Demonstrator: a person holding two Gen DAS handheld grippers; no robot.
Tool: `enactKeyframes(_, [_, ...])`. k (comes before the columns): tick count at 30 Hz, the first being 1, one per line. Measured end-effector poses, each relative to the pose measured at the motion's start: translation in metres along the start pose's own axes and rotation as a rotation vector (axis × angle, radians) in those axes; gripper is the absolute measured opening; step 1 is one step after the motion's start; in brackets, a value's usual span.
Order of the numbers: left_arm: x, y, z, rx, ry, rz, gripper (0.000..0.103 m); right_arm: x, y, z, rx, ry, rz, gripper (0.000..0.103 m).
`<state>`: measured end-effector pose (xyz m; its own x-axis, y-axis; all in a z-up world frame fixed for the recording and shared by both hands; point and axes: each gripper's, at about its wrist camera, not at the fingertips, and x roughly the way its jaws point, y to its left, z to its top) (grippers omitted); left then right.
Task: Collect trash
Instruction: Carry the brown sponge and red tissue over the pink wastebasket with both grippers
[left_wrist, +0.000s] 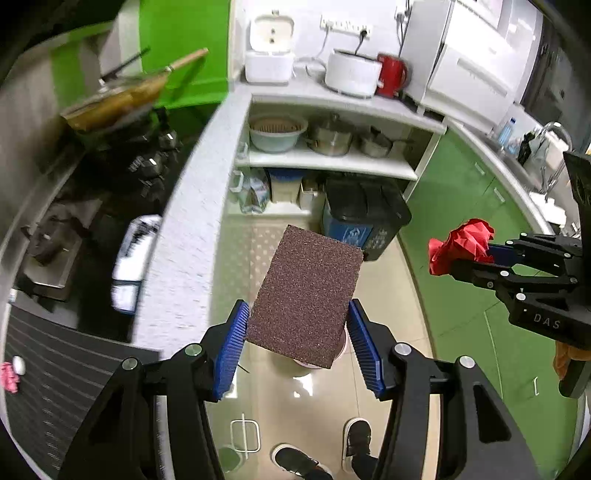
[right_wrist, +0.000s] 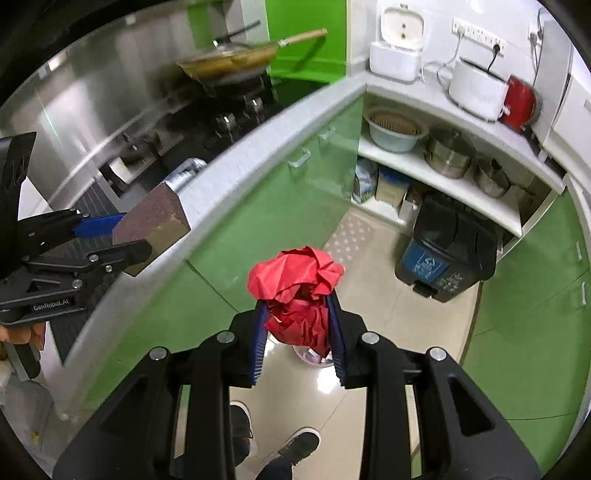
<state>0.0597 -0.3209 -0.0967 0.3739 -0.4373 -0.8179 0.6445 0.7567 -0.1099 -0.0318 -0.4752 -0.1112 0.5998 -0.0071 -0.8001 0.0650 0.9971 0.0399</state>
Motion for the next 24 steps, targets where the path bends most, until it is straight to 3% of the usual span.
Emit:
enactKeyframes(17, [0.222, -0.015, -0.039, 0.027, 0.129, -0.048, 0.054, 0.176, -0.084, -0.049, 0.015, 0.069, 0.000, 0.029])
enactKeyframes(24, [0.281, -0.028, -0.057, 0.050, 0.176, -0.073, 0.054, 0.217, -0.106, -0.076, 0.043, 0.084, -0.005, 0.029])
